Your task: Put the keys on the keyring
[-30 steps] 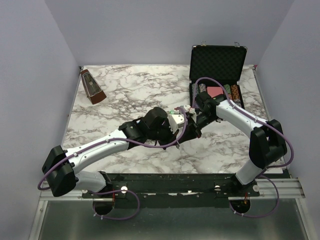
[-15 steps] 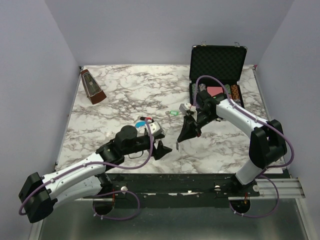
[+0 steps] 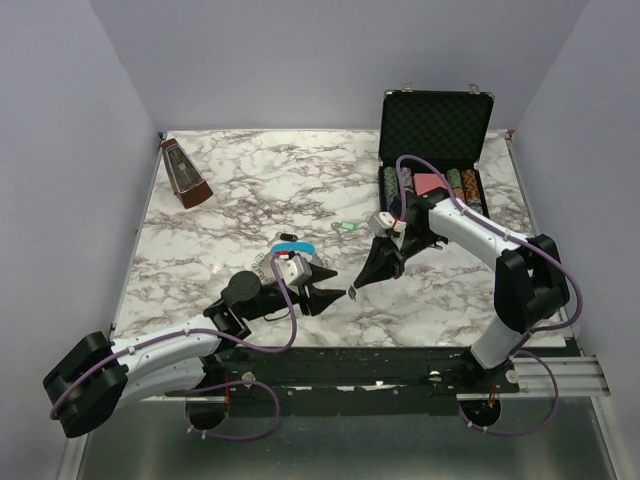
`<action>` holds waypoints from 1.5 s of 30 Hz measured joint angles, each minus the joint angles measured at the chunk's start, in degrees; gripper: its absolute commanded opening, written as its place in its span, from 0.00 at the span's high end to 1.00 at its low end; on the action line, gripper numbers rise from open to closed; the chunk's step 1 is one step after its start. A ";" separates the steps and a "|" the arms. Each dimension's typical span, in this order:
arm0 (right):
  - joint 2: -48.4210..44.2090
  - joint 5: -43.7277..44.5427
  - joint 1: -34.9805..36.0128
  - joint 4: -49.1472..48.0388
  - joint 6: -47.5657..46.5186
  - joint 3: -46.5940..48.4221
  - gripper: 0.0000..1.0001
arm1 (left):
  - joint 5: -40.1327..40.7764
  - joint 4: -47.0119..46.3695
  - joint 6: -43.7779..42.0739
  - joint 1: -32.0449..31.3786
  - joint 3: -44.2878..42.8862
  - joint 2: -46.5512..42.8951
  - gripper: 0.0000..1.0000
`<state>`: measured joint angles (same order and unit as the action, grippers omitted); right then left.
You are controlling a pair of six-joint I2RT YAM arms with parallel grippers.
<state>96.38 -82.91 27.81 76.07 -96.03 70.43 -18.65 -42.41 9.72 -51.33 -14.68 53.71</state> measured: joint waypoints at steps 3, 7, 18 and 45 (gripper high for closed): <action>0.28 -0.22 0.00 0.24 -0.70 -0.04 0.99 | -0.61 -1.49 0.00 0.00 -0.22 0.83 0.52; 0.61 -0.35 0.00 0.35 -1.36 -0.07 0.99 | -1.90 -2.69 0.02 0.00 -0.68 1.75 0.55; 0.79 -0.37 0.00 0.37 -1.57 -0.07 0.99 | -4.81 -3.69 0.46 0.00 -1.55 5.05 0.60; 1.25 -0.35 0.00 0.46 -1.57 -0.07 0.99 | -7.43 -3.43 0.83 0.00 -3.43 8.76 0.95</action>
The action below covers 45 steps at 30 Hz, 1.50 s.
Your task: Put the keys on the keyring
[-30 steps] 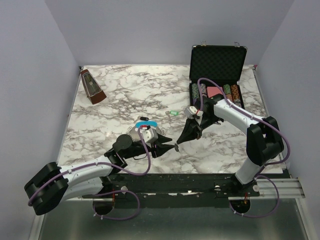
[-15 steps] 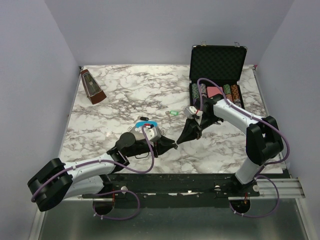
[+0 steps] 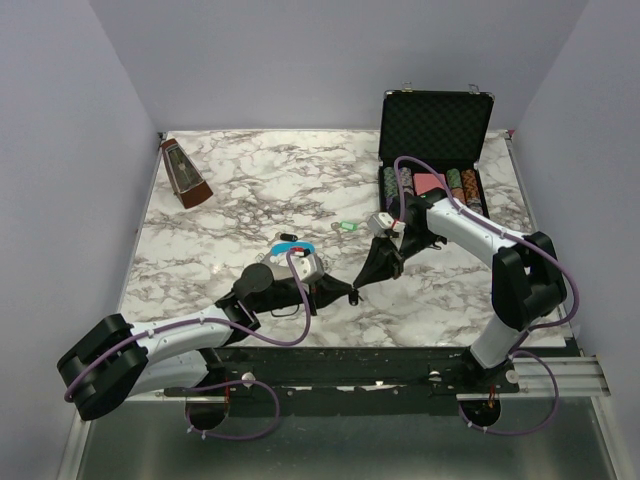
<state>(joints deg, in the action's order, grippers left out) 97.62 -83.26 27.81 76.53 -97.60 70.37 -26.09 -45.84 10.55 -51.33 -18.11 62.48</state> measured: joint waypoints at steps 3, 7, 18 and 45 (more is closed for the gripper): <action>0.17 0.02 0.00 0.04 0.02 0.00 0.99 | -0.39 0.44 -0.07 0.00 -0.26 0.07 1.00; 0.20 0.11 -0.02 0.09 0.02 0.00 0.96 | -0.66 2.08 -0.22 0.00 -1.05 0.15 1.00; 0.22 1.68 -0.11 0.13 0.00 0.00 0.76 | -0.04 17.90 -2.01 0.02 -7.85 0.15 1.00; 0.20 5.68 0.00 -11.76 18.95 -1.57 0.65 | 1.90 32.72 -4.09 0.35 -13.40 0.11 1.00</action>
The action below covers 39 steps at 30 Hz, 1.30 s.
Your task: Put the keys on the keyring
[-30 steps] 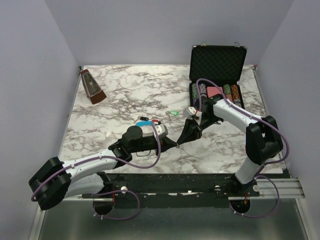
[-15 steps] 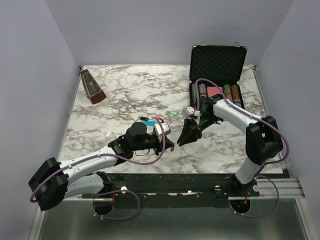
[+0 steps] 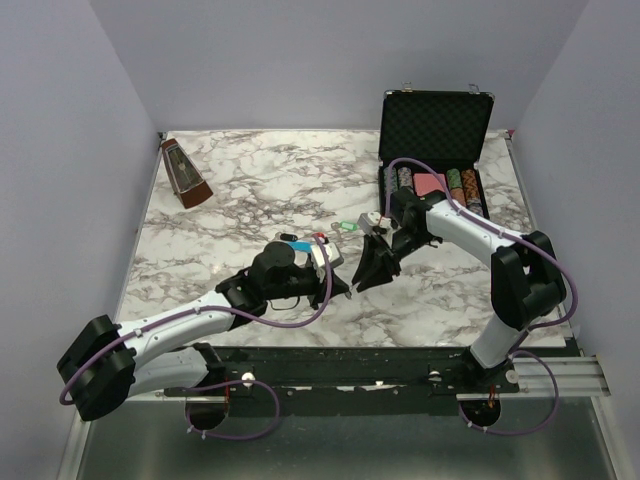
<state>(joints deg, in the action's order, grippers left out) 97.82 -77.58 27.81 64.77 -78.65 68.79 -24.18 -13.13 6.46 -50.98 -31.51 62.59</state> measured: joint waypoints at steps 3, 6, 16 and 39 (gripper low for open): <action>0.00 0.20 0.00 -1.07 1.25 -0.17 0.65 | -0.02 0.04 0.02 0.02 0.00 0.46 1.00; 0.00 0.37 0.09 -1.75 1.97 -0.31 0.66 | -0.02 0.66 0.24 0.00 -0.61 1.01 1.00; 0.00 1.36 1.03 -3.04 3.19 -0.46 0.71 | 0.00 1.62 0.94 0.02 -2.78 2.29 1.00; 0.00 2.47 1.36 -3.96 4.28 -0.48 0.84 | 0.11 5.51 0.92 0.04 -3.76 3.63 1.00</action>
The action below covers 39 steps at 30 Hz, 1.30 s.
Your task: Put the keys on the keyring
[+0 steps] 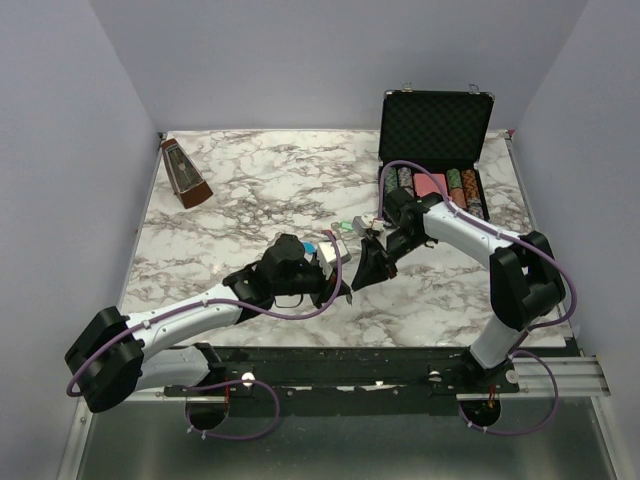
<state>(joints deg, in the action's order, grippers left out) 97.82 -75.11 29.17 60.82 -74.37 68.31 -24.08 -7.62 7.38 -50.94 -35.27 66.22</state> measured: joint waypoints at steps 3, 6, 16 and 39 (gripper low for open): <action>0.00 0.20 0.26 -0.17 0.31 0.00 0.81 | 0.02 0.11 0.00 0.00 -0.04 0.02 1.00; 0.00 0.48 0.46 -0.57 0.63 -0.04 0.80 | 0.04 0.11 0.02 0.11 -0.09 0.02 1.00; 0.00 0.98 0.52 -1.55 1.55 -0.26 0.81 | 0.09 0.13 0.13 0.37 -0.09 0.02 1.00; 0.00 1.84 1.11 -2.99 2.97 -0.39 0.87 | 0.11 0.48 1.29 0.63 -0.09 0.02 1.00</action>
<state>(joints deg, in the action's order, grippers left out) 97.82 -73.28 30.28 57.82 -71.40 67.92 -23.97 -7.14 8.67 -50.30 -35.35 66.24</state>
